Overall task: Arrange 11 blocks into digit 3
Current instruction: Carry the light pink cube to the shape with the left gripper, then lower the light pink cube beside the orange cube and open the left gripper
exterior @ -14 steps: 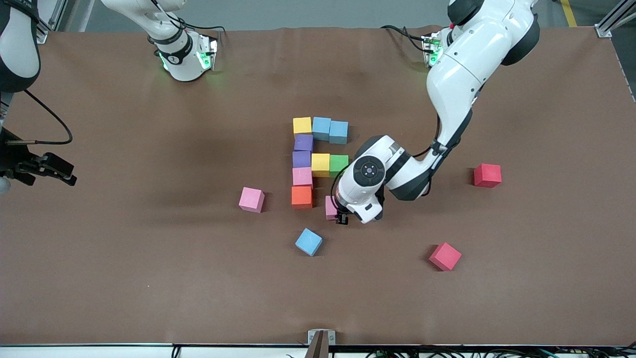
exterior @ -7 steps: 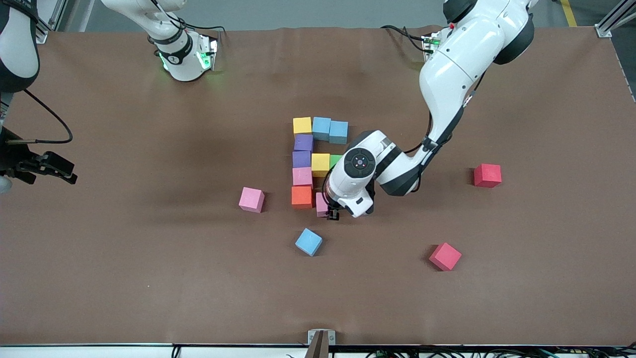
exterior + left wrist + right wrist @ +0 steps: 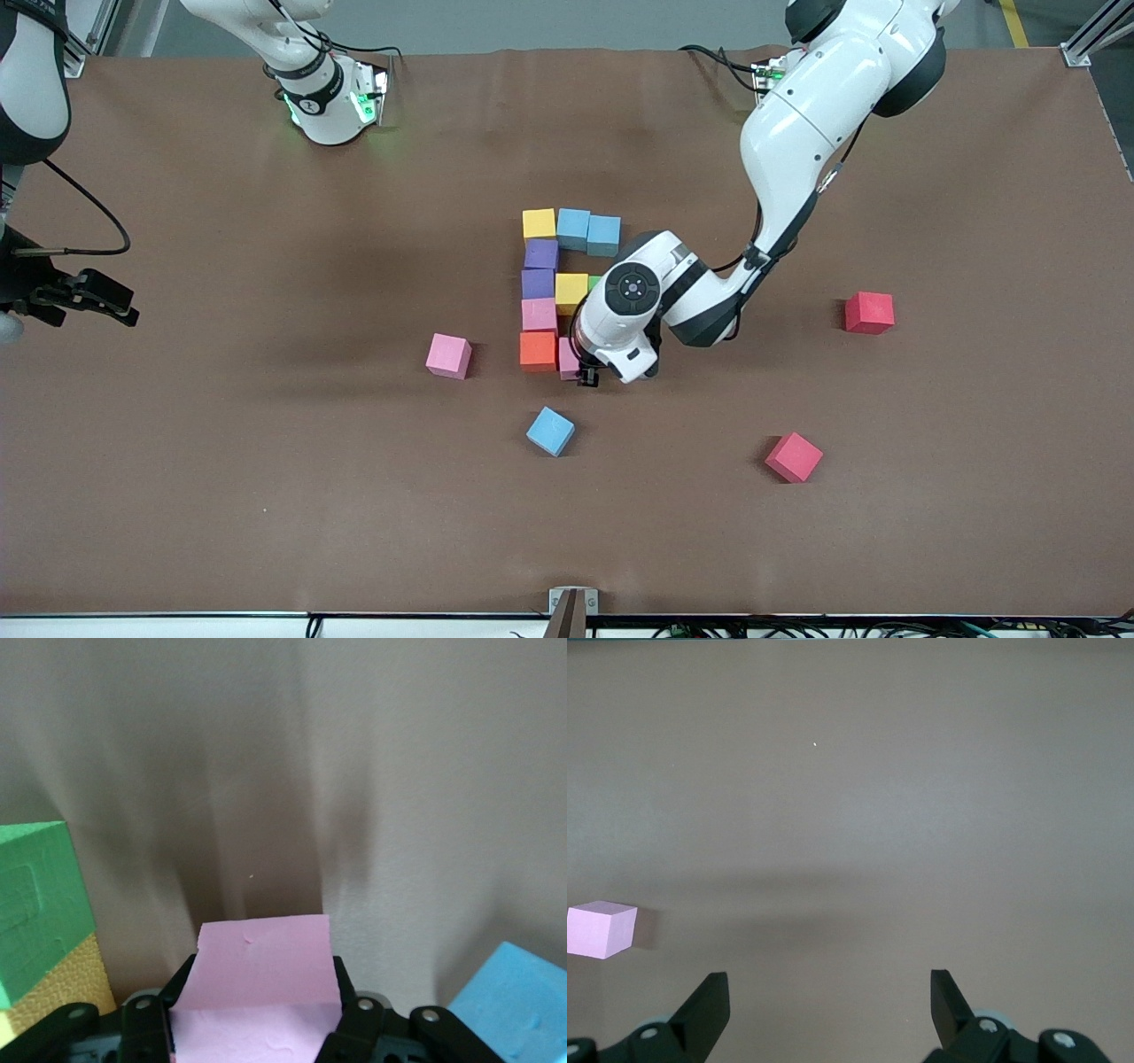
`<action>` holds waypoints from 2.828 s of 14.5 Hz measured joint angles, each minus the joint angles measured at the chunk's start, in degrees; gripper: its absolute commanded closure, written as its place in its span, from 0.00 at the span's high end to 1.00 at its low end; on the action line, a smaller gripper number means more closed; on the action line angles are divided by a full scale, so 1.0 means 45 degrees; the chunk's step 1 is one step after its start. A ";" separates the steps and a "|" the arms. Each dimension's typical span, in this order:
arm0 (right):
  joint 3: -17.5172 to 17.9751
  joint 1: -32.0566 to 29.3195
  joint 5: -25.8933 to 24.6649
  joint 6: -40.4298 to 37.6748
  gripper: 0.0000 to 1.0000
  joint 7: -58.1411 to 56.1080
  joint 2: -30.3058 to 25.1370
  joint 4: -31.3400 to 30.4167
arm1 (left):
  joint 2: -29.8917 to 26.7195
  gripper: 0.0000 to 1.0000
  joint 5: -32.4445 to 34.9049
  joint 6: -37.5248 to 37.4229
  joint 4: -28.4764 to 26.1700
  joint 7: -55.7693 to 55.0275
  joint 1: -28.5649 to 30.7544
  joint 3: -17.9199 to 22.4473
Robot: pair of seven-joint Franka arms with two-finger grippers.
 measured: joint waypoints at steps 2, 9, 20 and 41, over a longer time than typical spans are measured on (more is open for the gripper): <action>0.0000 0.0000 0.0000 0.0000 1.00 -0.0004 0.0000 0.0000 | 0.0092 0.16 -0.0005 0.0002 0.0001 0.0000 -0.0017 0.0020; 0.0001 0.0000 0.0000 -0.0015 1.00 -0.0019 -0.0029 0.0004 | 0.0185 0.17 -0.0006 0.0007 0.0003 0.0000 -0.0056 0.0055; 0.0005 0.0001 0.0000 -0.0040 1.00 -0.0046 -0.0030 0.0005 | 0.0197 0.20 -0.0006 0.0008 0.0008 0.0001 -0.0162 0.0066; 0.0005 0.0002 0.0000 -0.0045 1.00 -0.0068 -0.0036 0.0015 | -0.0030 1.00 -0.0006 -0.0077 0.0306 0.0211 -0.0193 0.0016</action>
